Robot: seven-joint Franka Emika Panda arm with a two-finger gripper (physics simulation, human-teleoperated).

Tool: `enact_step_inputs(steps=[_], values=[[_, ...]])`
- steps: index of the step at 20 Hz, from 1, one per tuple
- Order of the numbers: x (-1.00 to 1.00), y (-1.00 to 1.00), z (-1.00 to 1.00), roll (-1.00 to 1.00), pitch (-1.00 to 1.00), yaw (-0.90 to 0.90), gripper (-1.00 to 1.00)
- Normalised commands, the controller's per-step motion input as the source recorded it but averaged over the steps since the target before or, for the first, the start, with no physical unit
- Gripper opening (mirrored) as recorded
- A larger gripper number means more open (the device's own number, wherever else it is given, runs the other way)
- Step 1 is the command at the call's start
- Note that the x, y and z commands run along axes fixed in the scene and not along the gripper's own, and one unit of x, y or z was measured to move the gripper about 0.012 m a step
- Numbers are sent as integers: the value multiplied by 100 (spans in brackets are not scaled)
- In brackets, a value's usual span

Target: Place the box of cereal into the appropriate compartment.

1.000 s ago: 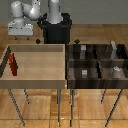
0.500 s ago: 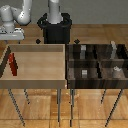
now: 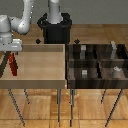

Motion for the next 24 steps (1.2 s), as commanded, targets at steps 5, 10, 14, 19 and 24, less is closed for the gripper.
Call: enact_step_inputs(steps=[5, 10, 14, 19, 24], values=[[20, 20, 0, 0, 0, 0, 100], [0, 0, -20, 0, 0, 0, 100], [0, 0, -100, 0, 0, 0, 100], [0, 0, -40, 0, 0, 0, -100], [0, 0, 0, 0, 0, 0, -100]])
